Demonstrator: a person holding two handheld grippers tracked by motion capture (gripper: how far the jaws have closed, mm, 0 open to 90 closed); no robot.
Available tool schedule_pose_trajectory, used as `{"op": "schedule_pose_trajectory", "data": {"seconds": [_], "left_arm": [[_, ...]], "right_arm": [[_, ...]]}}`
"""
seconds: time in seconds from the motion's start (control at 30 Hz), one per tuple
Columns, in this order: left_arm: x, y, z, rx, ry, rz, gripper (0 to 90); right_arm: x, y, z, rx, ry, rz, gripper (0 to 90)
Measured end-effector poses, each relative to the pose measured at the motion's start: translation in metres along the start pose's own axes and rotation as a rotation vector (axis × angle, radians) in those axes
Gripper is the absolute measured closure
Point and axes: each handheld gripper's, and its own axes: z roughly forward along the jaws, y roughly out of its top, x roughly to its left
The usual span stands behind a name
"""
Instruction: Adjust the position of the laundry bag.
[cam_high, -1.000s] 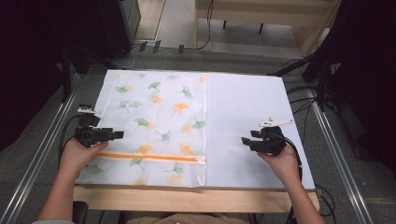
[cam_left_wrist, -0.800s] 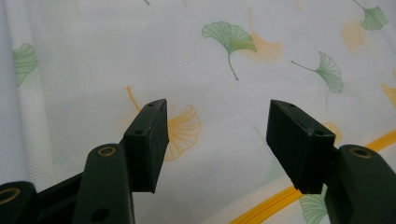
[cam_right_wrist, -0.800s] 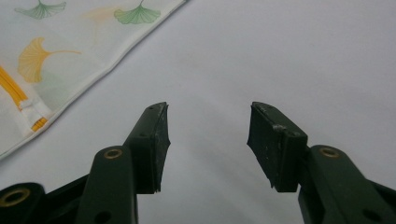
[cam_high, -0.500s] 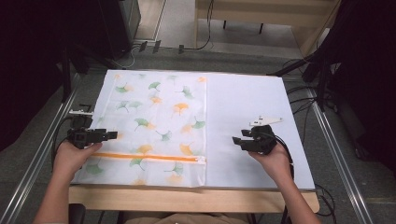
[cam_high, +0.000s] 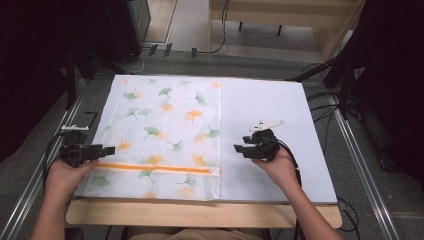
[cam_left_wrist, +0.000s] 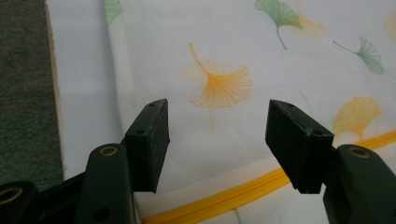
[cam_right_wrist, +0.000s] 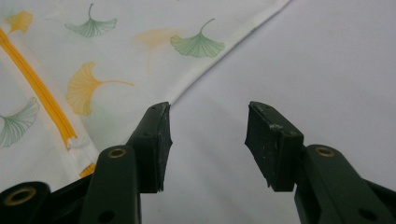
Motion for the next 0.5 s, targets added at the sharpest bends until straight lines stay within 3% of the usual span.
{"op": "schedule_pose_trajectory", "data": {"seconds": [0.5], "left_arm": [[0.020,0.002,0.014,0.008,0.052,-0.014,42.7]], "right_arm": [[0.016,0.022,0.039,0.033,0.026,-0.027,52.1]]}}
